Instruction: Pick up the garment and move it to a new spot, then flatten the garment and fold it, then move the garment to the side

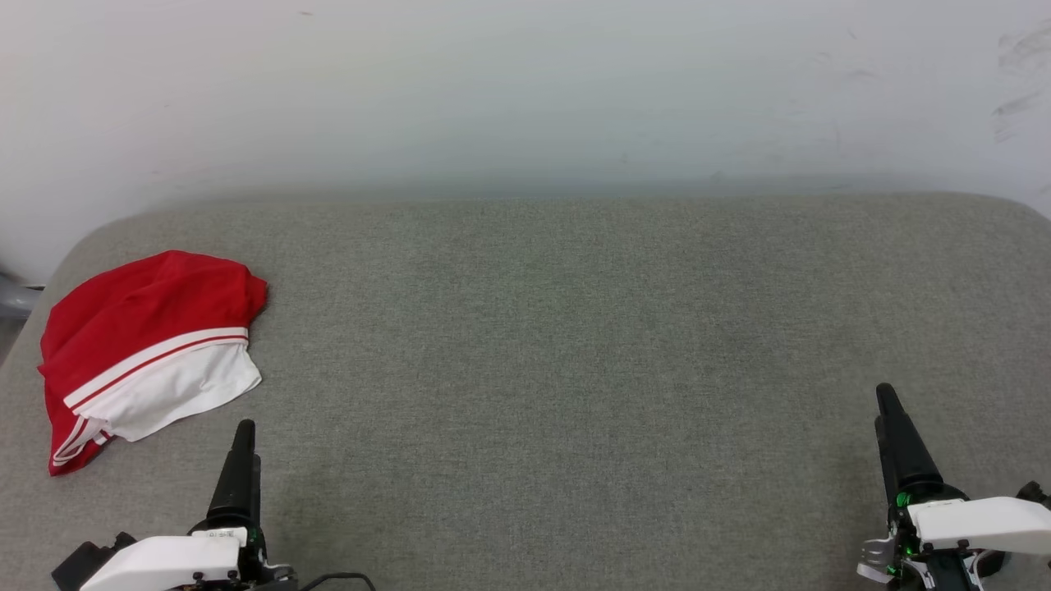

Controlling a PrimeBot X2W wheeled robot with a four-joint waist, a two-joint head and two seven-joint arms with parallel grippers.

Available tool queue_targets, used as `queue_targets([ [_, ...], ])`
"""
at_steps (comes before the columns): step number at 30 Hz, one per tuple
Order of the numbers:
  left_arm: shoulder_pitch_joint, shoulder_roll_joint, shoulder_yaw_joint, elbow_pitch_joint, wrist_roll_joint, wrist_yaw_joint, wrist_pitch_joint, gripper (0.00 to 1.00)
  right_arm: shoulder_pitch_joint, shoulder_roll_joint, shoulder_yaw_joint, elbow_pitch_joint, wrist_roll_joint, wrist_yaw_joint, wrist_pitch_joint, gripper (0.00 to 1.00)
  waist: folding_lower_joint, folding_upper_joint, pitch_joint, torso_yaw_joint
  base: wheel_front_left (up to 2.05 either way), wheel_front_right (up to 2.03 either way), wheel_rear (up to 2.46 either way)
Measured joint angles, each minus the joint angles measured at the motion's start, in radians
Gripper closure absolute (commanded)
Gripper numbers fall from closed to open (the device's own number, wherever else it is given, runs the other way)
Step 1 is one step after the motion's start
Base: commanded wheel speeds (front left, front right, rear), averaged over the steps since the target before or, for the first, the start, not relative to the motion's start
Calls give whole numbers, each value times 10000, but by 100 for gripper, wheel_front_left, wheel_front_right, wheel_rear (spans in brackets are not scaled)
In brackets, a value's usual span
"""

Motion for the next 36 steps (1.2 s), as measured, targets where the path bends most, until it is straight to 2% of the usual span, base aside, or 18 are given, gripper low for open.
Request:
queue_targets([
  [8, 26, -2, 445, -591, 1323, 0, -307, 0, -4, 0, -13, -901, -2138, 0, -324, 0, 0, 0, 15, -13, 0, 0, 0],
  [14, 28, 2, 698, -1137, 2439, 0, -548, 0, -6, 0, 207, -1664, -4289, 2, -529, 0, 0, 0, 23, -14, 0, 0, 0],
  [27, 291, 2, -244, -2961, 5664, 75, -988, 0, -3, 8, 412, -2704, -7764, 0, -972, 0, 0, 0, 82, -55, 0, 0, 0],
  [36, 476, 17, -1373, -3517, 8249, 552, -1250, 0, 38, 6, 355, -2834, -9421, 2, -1235, 0, 0, 0, 119, -84, 0, 0, 0],
])
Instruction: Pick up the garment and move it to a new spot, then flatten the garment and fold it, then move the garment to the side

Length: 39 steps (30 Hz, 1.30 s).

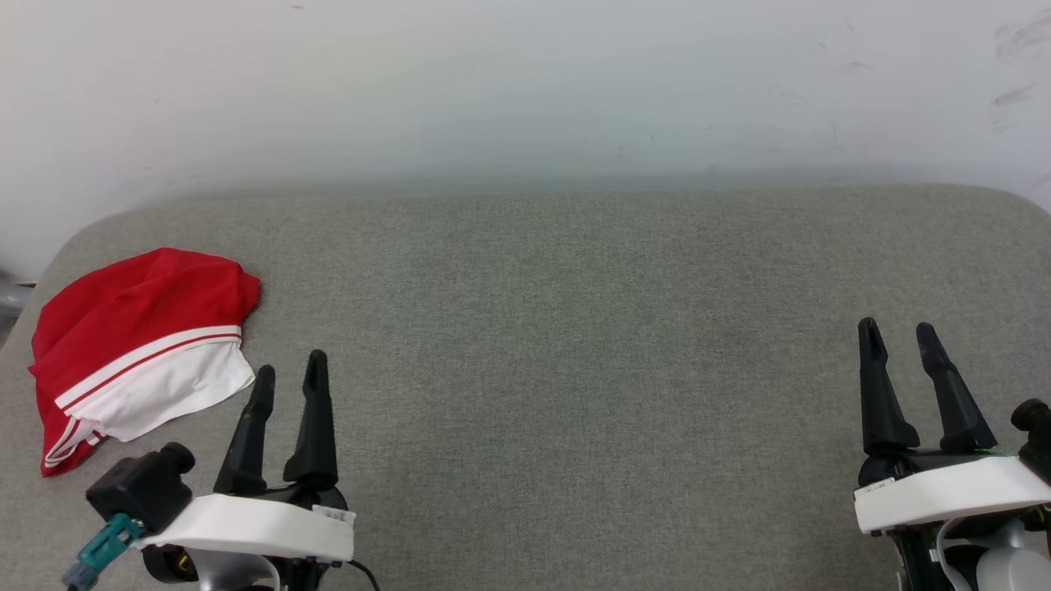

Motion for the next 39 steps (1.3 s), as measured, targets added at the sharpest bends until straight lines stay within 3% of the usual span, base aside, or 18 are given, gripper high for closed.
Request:
queue_targets([
  [16, 70, 1091, -2105, 257, 2100, 1870, -439, 0, 159, 0, 96, 301, -2443, 0, -437, 0, 0, 0, 16, -78, 0, 0, 0],
  [30, 43, 1661, -3198, 464, 3250, 2880, -763, 0, 171, -2, 301, 299, -4109, 2, -782, 0, 1, 0, 45, -187, 0, 0, 0],
  [35, 50, 1559, -3158, 109, 3204, 2955, -876, 0, 202, -2, 324, 382, -4000, 2, -884, 0, 1, 0, 50, -195, 0, 0, 0],
  [39, 178, 1298, -2813, -247, 3168, 2583, -966, 0, 257, 0, 401, 604, -3455, 6, -991, 0, 0, 0, 56, -198, 0, 0, 0],
])
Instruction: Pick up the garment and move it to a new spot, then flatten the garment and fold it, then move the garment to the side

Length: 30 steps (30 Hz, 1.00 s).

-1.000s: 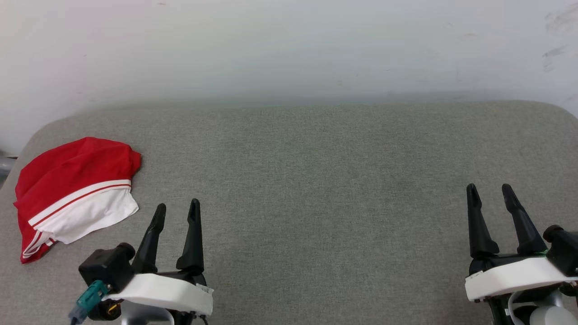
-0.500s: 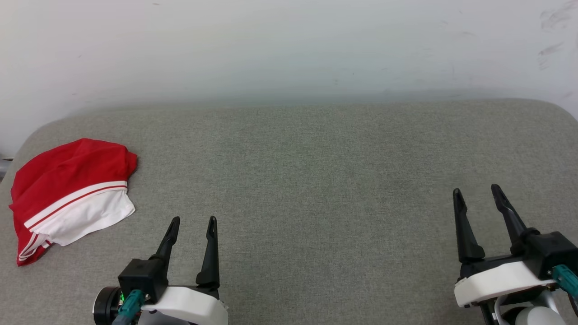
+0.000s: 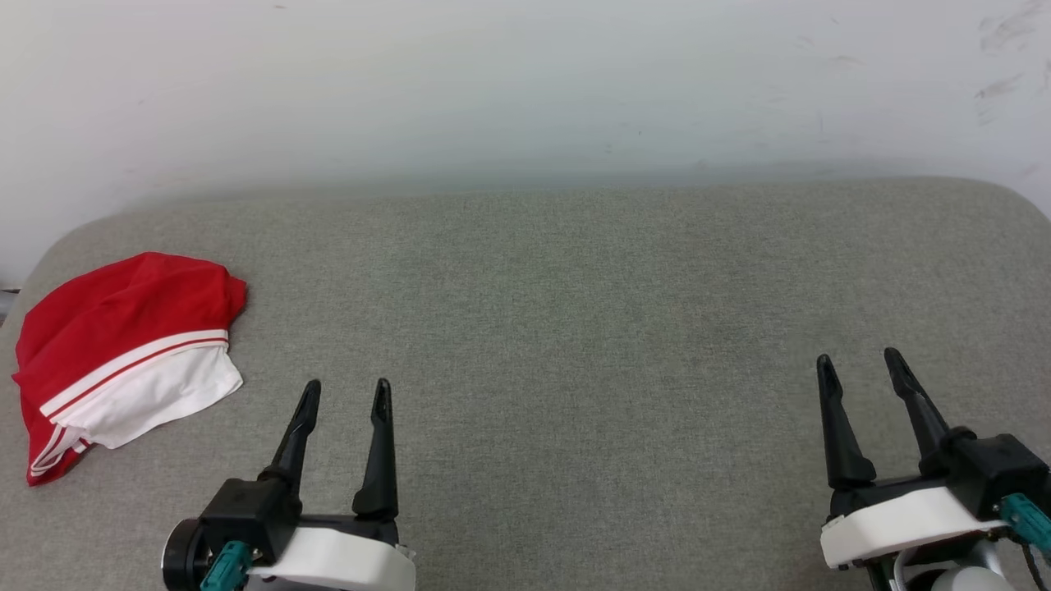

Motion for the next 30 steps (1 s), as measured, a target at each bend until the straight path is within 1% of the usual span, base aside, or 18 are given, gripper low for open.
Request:
queue_targets([
  [2, 174, -142, 251, -6, -2, -245, -33, 0, 40, -6, -17, 82, 366, -2, -44, 0, 0, 0, 2, -2, 0, 0, 0],
  [6, 453, -623, 949, 105, 69, -834, -107, 0, 76, -6, 17, 213, 1095, -2, -109, 0, 0, 0, 7, -9, 0, 0, 0],
  [9, 512, -880, 1442, 81, 295, -1285, -188, 0, 111, -4, 48, 322, 1216, -2, -169, 0, 0, 0, 8, -9, 0, 0, 0],
  [13, 745, -1099, 1716, 408, 646, -1927, -265, 0, 159, -4, 42, 453, 1290, -2, -240, 0, 0, 0, -4, -23, 0, 0, 0],
  [16, 821, -1195, 1835, 759, 928, -2230, -313, 0, 166, -6, 19, 487, 1398, -2, -322, 0, 0, 0, -8, -46, 0, 0, 0],
  [24, 820, -1271, 2094, 859, 1509, -2527, -449, 0, 168, -6, 35, 525, 1014, -2, -449, 0, 0, 0, 17, -78, 0, 0, 0],
  [30, 820, -1273, 2067, 757, 1697, -2554, -545, 0, 171, -6, 178, 522, 644, -2, -562, 0, 0, 0, 32, -38, 0, 0, 0],
])
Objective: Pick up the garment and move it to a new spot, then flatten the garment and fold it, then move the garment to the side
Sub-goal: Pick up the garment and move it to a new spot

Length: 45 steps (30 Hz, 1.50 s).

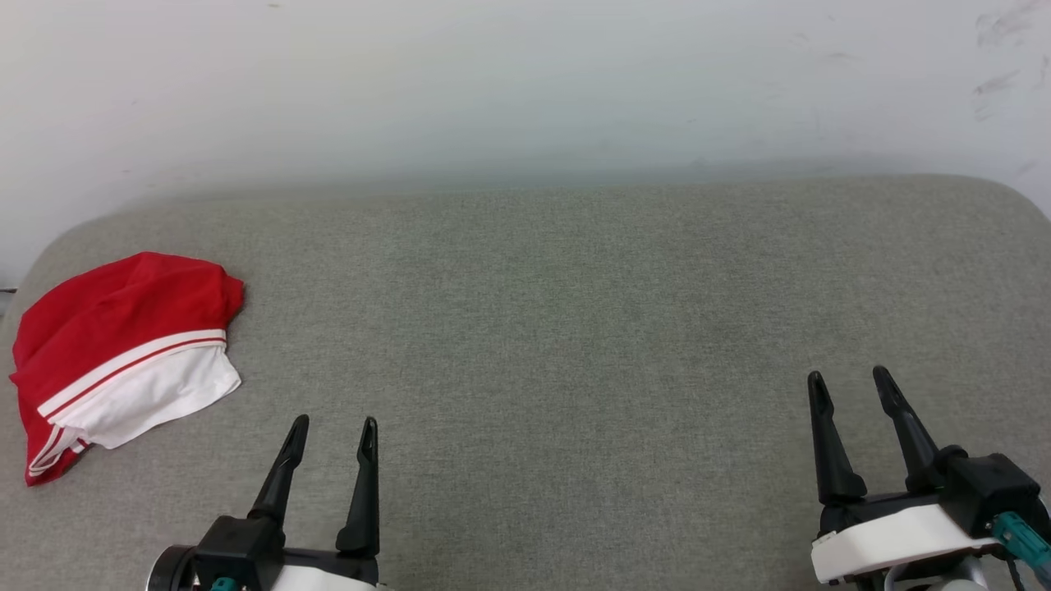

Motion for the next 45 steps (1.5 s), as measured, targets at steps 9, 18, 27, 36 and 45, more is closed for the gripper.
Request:
queue_targets([
  [9, -2, -6, 176, 82, 13, 8, -25, 0, 165, -2, 387, 8, 132, 0, -4, 0, 0, 0, -66, 606, 0, 0, 0],
  [18, 78, -8, 424, 267, 84, -13, -25, 0, 381, -4, 857, 98, 109, 0, -6, 0, 0, 0, -254, 1676, 0, 0, 0],
  [27, 264, -6, 606, 337, 263, -119, -25, 0, 532, 0, 1231, 205, 238, 0, -6, 0, 0, 0, -491, 2986, 0, 0, 0],
  [36, 442, -6, 717, 357, 180, -169, -25, 0, 597, -2, 1427, 247, 460, 0, -8, 0, 0, 1, -656, 4096, 0, 0, 0],
  [45, 504, -6, 842, 253, 194, -228, -25, 0, 600, -2, 1471, 226, 550, 0, -8, 0, 0, 0, -733, 4652, 0, 0, 0],
])
